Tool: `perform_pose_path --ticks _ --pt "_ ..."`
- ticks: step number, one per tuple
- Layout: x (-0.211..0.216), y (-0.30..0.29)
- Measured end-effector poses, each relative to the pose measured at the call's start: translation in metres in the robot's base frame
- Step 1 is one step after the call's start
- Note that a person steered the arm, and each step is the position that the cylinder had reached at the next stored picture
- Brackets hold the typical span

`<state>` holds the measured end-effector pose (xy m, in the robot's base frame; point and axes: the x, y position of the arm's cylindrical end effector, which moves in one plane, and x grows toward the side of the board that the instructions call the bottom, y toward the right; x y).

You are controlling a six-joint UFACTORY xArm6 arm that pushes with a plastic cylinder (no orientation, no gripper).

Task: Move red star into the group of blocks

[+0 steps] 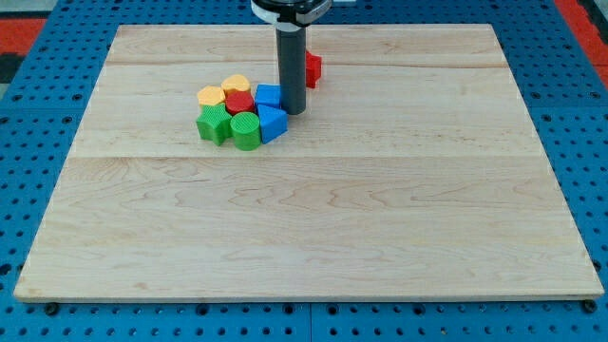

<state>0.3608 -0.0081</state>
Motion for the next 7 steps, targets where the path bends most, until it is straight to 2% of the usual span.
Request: perform_pose_path --ticks 1,2,3,4,5,6,7 --pt "-0.010 0.107" --pt "-0.048 0.139" --pt "-0.074 0.103" --pt "-0.078 0.062" --pt "-0.079 0.042" --pt "-0.106 0.035" --pt "-0.110 -0.001"
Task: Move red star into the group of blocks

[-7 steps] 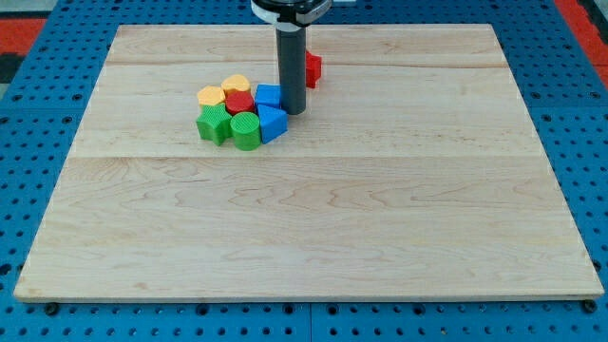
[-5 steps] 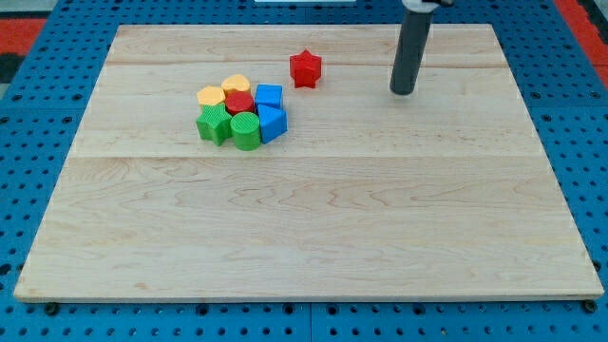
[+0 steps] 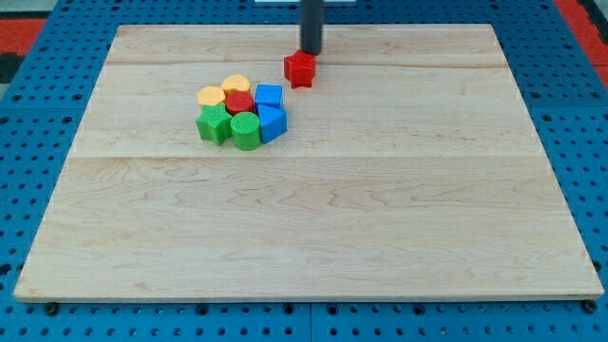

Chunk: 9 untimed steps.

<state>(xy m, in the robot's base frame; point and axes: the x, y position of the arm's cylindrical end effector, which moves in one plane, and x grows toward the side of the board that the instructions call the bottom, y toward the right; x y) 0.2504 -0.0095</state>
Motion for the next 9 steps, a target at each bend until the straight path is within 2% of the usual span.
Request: perform_pose_path --ticks 1,3,4,7,9 --pt "0.022 -0.002" --pt "0.004 0.061" --pt "0.020 0.052" --pt "0.050 -0.022" --pt "0.036 -0.011"
